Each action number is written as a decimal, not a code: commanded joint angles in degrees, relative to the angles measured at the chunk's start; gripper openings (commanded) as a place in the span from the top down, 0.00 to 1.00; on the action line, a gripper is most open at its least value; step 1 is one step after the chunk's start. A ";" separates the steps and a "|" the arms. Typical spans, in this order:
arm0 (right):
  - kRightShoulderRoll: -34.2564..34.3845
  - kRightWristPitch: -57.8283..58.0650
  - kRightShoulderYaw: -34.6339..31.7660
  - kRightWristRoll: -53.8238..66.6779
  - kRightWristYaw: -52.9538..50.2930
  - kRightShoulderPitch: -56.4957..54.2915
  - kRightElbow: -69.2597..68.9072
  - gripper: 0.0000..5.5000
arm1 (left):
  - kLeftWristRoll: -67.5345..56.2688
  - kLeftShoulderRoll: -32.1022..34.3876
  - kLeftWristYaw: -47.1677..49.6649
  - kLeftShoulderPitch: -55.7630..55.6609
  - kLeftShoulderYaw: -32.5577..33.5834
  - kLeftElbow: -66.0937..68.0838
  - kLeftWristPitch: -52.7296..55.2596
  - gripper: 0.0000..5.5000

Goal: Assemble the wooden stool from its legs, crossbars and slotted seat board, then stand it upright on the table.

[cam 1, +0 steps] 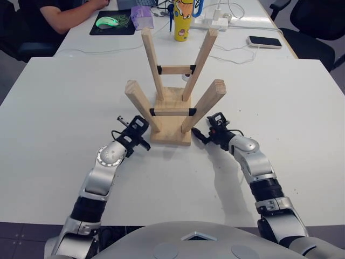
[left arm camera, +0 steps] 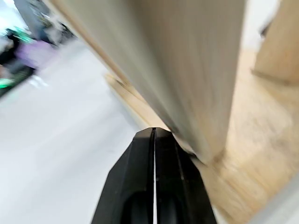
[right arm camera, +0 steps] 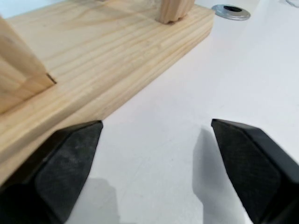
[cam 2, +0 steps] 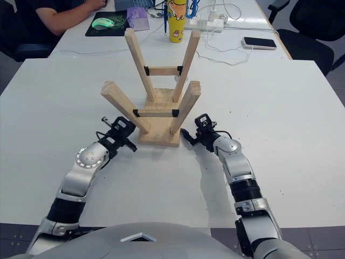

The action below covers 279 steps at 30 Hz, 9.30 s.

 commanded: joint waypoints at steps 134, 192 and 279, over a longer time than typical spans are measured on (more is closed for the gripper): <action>7.06 9.66 -11.65 7.50 -37.08 9.93 -55.43 1.00 | -5.58 -7.57 16.22 -0.01 13.99 -24.70 -1.24 1.00; -0.50 -4.97 3.26 13.06 29.22 -12.51 1.30 1.00 | -0.41 10.91 -19.79 -12.50 -7.66 21.39 -6.19 1.00; 7.29 -20.37 -6.88 -1.47 -12.80 26.69 -14.40 1.00 | 0.35 -3.92 5.81 18.91 -3.57 -2.99 -4.59 1.00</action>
